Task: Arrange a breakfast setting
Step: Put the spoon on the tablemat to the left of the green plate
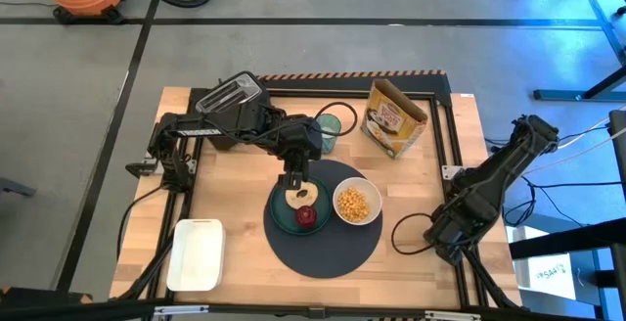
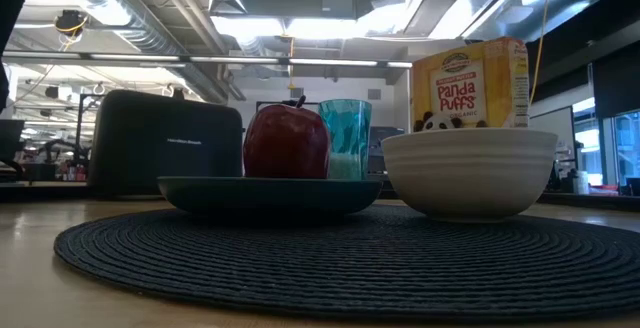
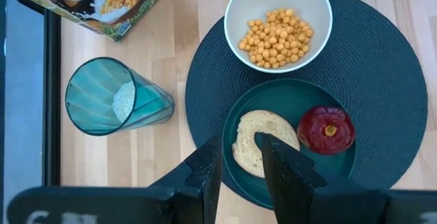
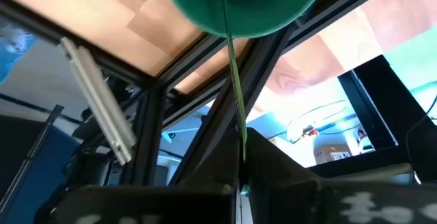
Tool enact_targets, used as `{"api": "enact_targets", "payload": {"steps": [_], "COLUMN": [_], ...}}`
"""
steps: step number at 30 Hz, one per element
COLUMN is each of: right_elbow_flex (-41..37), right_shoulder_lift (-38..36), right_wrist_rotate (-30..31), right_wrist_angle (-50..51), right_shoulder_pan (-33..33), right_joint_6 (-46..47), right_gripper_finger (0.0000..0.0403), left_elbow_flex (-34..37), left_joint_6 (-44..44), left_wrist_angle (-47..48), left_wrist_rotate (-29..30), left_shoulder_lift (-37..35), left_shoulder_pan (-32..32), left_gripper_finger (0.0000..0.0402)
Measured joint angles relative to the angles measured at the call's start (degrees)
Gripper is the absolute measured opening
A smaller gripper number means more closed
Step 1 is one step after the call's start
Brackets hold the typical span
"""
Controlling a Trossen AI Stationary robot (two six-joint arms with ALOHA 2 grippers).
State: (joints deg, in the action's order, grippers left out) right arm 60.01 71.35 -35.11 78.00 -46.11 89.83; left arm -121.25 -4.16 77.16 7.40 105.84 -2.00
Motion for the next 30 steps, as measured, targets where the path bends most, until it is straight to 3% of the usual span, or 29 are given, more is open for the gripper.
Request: {"api": "enact_targets", "payload": {"steps": [7, 17, 22, 30], "right_elbow_flex": [3.4, 10.8, 16.9, 24.6], "right_shoulder_lift": [0.0, 0.0, -0.1, -0.6], "right_wrist_rotate": [-0.4, 2.6, 7.9, 21.5], "right_wrist_angle": [0.4, 9.7, 12.1, 12.0], "right_shoulder_pan": [0.0, 0.0, 0.0, 0.0], "right_joint_6": [0.3, 0.7, 1.8, 3.8], "right_gripper_finger": [0.0003, 0.0002, 0.0002, 0.0002], "left_elbow_flex": [0.0, 0.0, 0.0, 0.0], "left_joint_6": [0.6, 1.1, 2.4, 2.2], "left_wrist_angle": [-0.5, -1.4, -1.5, -6.7], "left_wrist_rotate": [0.0, -0.8, -1.1, -1.3], "left_shoulder_lift": [0.0, 0.0, 0.0, 0.0], "left_shoulder_pan": [0.0, 0.0, -0.3, -1.9], "left_gripper_finger": [0.0098, 0.0098, 0.0098, 0.0098]}}
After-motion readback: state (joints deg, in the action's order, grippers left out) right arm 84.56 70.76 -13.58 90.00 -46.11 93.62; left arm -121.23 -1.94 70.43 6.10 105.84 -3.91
